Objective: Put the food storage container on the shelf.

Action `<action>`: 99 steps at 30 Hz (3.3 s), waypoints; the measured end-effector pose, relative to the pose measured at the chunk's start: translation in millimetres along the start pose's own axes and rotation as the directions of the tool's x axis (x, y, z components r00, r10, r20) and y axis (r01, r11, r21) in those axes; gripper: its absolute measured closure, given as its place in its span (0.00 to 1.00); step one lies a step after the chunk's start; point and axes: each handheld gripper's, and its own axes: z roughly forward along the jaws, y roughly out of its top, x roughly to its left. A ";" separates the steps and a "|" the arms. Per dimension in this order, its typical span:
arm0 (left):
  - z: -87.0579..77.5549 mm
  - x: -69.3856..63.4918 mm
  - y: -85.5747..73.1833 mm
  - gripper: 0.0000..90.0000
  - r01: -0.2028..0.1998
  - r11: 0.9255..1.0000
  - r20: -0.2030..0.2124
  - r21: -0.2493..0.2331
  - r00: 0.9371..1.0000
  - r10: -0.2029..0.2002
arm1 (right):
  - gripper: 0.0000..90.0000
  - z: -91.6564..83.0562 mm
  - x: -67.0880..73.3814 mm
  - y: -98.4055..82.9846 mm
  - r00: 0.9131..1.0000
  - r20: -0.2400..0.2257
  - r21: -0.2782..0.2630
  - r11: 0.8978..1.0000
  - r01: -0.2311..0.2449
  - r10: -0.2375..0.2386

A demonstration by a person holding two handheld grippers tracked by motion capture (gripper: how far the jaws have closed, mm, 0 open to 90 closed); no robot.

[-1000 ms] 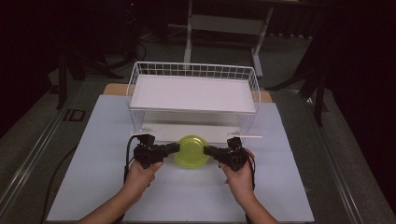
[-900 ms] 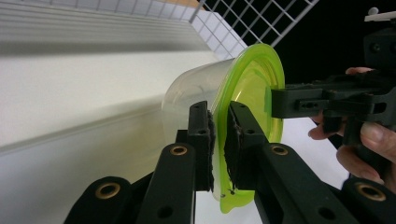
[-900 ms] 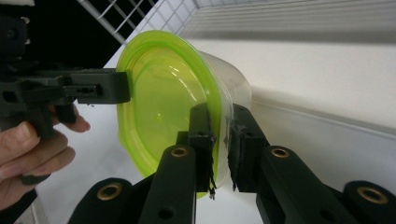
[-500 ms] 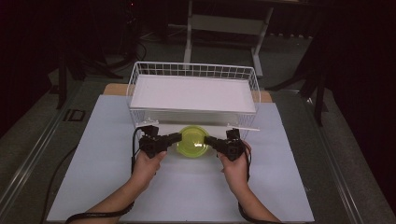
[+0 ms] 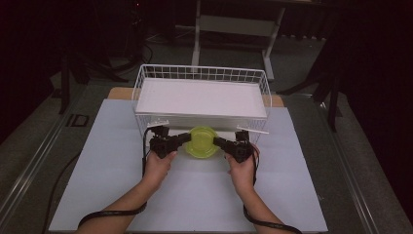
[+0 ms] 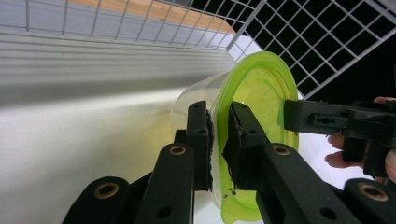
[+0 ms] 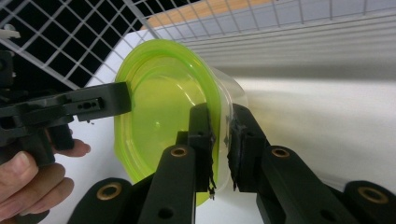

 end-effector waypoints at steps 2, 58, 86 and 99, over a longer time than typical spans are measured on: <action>3.1 1.0 0.7 0.90 0.001 1.000 -0.007 -0.001 1.000 -0.001 | 0.90 2.2 -1.9 0.4 1.000 0.004 -0.007 1.000 -0.003 0.003; -0.3 8.3 -9.7 0.55 0.069 0.995 0.067 -0.073 0.996 -0.064 | 0.56 -3.5 -10.0 2.1 0.991 0.126 -0.098 0.994 0.044 -0.032; -75.8 -6.0 -57.1 0.02 -0.252 0.933 0.000 -0.258 0.965 0.261 | 1.00 33.8 15.2 -27.0 0.991 0.113 0.058 0.996 0.071 -0.077; -75.6 -17.7 -64.0 0.02 -0.290 0.922 0.021 -0.258 0.952 0.305 | 1.00 52.7 10.5 -11.2 0.989 0.146 0.039 0.999 0.028 -0.034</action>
